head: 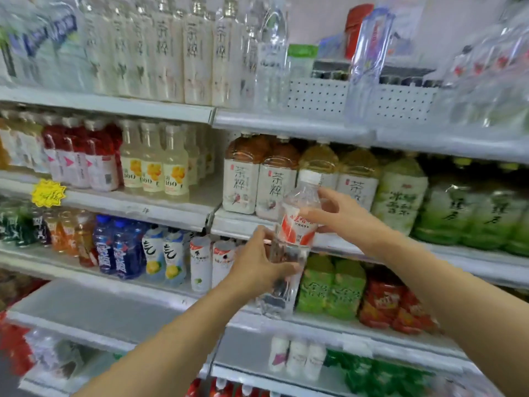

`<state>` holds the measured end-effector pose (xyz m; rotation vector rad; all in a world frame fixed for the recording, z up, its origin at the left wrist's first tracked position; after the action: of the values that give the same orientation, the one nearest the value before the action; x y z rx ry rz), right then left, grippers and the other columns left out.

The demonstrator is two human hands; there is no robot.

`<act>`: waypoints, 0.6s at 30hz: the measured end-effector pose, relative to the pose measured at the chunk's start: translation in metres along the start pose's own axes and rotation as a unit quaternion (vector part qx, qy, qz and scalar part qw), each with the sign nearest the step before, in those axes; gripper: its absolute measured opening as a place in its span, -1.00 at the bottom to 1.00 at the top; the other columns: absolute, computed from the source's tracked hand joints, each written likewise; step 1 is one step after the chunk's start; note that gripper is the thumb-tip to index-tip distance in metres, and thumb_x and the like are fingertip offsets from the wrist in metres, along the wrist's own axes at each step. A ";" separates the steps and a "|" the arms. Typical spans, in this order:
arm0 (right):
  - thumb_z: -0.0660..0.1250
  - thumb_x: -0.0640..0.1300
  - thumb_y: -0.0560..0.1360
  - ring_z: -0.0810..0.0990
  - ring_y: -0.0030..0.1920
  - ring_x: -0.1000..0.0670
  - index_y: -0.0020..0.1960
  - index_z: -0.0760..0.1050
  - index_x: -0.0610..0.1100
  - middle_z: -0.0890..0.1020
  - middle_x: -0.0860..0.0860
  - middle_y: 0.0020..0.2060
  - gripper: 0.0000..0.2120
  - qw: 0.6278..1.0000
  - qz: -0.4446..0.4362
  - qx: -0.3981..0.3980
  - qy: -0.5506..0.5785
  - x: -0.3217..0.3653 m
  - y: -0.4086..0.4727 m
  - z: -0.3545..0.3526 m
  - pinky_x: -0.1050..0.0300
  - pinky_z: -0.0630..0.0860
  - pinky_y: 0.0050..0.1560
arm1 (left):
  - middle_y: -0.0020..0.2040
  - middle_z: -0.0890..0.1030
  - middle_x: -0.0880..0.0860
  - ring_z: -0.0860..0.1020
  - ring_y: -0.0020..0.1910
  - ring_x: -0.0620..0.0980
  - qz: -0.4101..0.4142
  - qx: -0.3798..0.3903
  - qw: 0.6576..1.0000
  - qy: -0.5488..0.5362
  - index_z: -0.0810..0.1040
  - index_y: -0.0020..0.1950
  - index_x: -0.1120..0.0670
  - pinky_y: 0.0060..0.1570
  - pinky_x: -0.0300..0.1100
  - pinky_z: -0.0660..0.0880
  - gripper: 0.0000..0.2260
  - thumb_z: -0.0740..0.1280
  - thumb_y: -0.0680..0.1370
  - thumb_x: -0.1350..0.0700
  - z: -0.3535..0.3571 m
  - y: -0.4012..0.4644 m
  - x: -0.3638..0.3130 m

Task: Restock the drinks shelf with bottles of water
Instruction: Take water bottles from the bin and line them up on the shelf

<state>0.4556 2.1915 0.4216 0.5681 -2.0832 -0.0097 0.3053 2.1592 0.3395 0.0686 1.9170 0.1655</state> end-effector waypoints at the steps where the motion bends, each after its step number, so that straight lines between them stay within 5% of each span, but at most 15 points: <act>1: 0.34 0.08 0.48 0.53 0.10 0.11 0.34 0.30 0.07 0.53 0.13 0.11 -0.53 1.000 -0.006 -0.022 -0.004 0.003 -0.006 -0.019 0.07 0.47 0.20 | -0.03 0.62 0.03 0.62 -0.05 0.01 0.003 0.004 1.000 -0.008 0.39 0.08 0.00 0.02 0.00 0.56 -0.52 0.57 0.29 0.08 0.010 0.006 -0.014; 4: 0.29 0.11 0.50 0.53 0.13 0.05 0.31 0.37 0.01 0.56 0.04 0.12 -0.58 0.994 -0.021 -0.106 -0.022 0.002 -0.017 -0.077 0.00 0.48 0.20 | 0.00 0.62 0.07 0.62 -0.04 0.04 0.025 0.013 0.999 -0.040 0.39 0.09 0.01 0.02 0.05 0.57 -0.51 0.57 0.29 0.09 0.040 0.023 -0.053; 8: 0.23 0.10 0.54 0.50 0.18 0.04 0.33 0.39 -0.04 0.53 0.05 0.17 -0.59 0.980 -0.031 -0.187 -0.063 -0.010 -0.032 -0.152 0.08 0.45 0.17 | 0.01 0.60 -0.01 0.59 -0.09 -0.11 0.074 0.027 0.996 -0.043 0.38 0.15 0.03 -0.25 -0.25 0.48 -0.57 0.51 0.39 0.11 0.080 0.040 -0.113; 12: 0.21 0.08 0.56 0.45 0.19 0.07 0.35 0.38 -0.05 0.49 0.06 0.19 -0.59 0.964 -0.035 -0.236 -0.114 -0.027 -0.044 -0.221 0.16 0.37 0.15 | 0.04 0.58 -0.02 0.56 -0.02 -0.07 0.099 0.027 0.993 -0.057 0.39 0.14 0.01 -0.07 -0.11 0.50 -0.57 0.51 0.37 0.10 0.121 0.060 -0.167; 18: 0.33 0.03 0.52 0.40 0.29 0.04 0.39 0.32 -0.06 0.44 0.02 0.31 -0.52 0.944 -0.024 -0.264 -0.196 -0.058 -0.050 -0.311 0.17 0.30 0.22 | 0.02 0.60 0.02 0.61 -0.04 -0.02 0.140 0.021 0.988 -0.066 0.37 0.18 -0.01 -0.20 -0.15 0.50 -0.56 0.49 0.40 0.05 0.174 0.093 -0.246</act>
<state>0.7514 2.2364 0.5364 0.2969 -2.3149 -0.7421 0.5502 2.2342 0.5230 0.3691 1.7729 0.3026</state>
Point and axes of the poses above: each hand's wrist, its own y-axis towards the middle knuckle, its own z-axis out of the palm, x = y × z, the point moved 4 cm from there along y, towards the middle knuckle
